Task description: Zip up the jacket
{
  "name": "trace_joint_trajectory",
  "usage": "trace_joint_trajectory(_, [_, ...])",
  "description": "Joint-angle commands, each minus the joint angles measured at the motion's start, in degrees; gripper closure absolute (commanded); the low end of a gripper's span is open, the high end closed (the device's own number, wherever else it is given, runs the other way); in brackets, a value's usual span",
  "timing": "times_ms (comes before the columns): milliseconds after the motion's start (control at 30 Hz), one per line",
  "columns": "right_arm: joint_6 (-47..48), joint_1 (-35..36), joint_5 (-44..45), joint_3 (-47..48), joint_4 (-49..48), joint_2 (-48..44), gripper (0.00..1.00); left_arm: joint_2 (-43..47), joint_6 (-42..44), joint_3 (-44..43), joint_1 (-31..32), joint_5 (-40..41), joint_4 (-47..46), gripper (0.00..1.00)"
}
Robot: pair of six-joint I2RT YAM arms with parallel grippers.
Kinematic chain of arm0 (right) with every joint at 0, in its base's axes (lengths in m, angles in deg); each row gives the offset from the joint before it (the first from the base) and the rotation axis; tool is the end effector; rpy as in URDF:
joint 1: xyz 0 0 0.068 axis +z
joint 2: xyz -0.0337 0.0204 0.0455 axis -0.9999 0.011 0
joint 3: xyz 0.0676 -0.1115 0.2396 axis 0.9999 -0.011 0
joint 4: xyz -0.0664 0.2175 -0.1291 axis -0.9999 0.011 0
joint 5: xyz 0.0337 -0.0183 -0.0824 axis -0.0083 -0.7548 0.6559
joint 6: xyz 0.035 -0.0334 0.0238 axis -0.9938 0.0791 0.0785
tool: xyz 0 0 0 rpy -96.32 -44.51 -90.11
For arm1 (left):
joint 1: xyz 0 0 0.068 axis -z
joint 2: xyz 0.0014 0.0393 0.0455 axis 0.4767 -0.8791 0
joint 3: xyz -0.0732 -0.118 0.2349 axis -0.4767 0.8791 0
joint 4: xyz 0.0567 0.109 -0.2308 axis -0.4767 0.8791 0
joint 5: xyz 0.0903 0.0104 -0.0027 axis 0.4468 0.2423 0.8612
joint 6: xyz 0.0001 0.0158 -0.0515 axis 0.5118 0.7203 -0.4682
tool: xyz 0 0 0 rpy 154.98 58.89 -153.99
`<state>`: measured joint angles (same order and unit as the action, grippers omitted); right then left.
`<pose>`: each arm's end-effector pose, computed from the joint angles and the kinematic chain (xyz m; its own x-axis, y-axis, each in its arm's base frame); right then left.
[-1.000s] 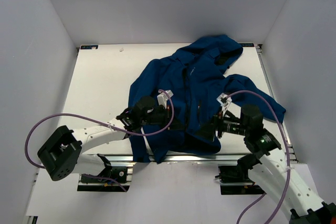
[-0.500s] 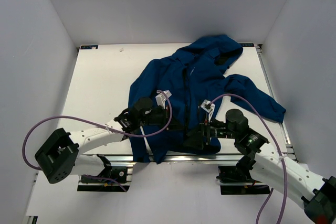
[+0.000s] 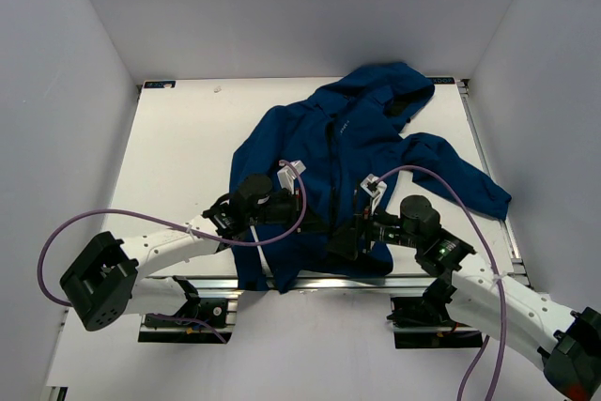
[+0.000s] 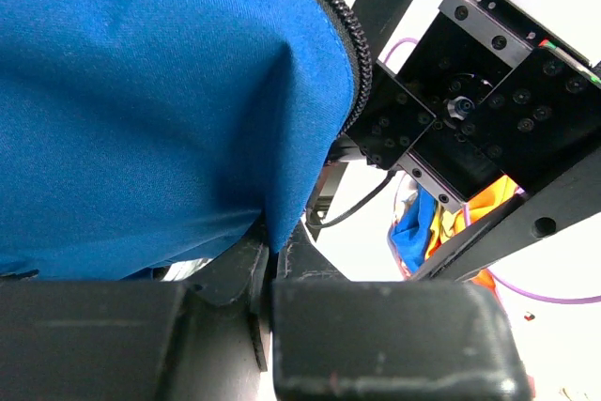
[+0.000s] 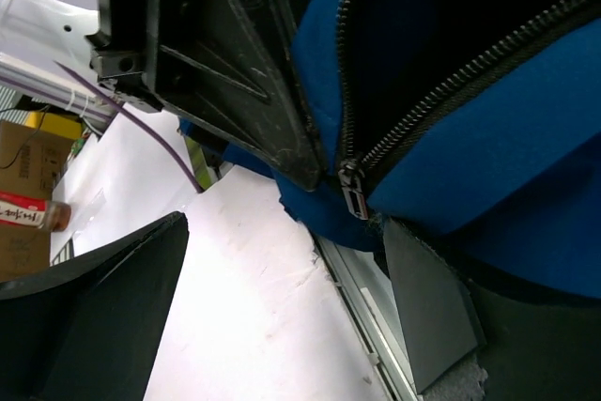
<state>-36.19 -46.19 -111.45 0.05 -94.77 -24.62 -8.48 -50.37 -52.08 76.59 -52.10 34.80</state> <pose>0.1155 0.1308 0.2372 -0.6281 0.0674 -0.7752 -0.7097 0.3590 0.6062 0.1645 -0.2095 0.2278 -0.8810 -0.0042 -0.4731 0.4383 0.3693 -0.8195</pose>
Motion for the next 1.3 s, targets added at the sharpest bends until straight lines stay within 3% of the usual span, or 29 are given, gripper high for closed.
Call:
trace_joint_trajectory(0, [-0.1,0.3,1.6,-0.7,-5.3,0.3,0.11,0.8,-0.2,0.0,0.2,-1.5,-2.0,1.00])
trace_joint_trajectory(400, [-1.4,0.5,-0.3,-3.0,-12.5,1.3,0.18,0.7,-0.3,-0.1,0.2,-1.5,-1.8,1.00])
trace_joint_trajectory(533, [-2.1,0.5,-1.2,-3.1,-13.7,1.5,0.31,0.9,-0.3,-0.2,0.2,-1.1,-1.4,1.00])
trace_joint_trajectory(767, [-3.0,0.6,-0.6,-4.1,-15.1,1.3,0.44,1.0,-0.4,-0.1,0.2,-1.0,-1.5,1.00])
trace_joint_trajectory(800, [-3.2,0.5,-0.5,-4.1,-15.2,1.4,0.51,1.1,-0.4,-0.1,0.2,-1.0,-1.6,1.00])
trace_joint_trajectory(1067, [-3.5,0.5,2.7,-4.7,-14.7,2.2,0.53,1.3,-0.4,0.2,0.2,-1.1,-1.6,1.00])
trace_joint_trajectory(1267, [-5.1,0.5,3.3,-5.9,-18.9,2.6,0.68,1.5,-0.4,0.4,0.2,-1.2,-1.8,1.00])
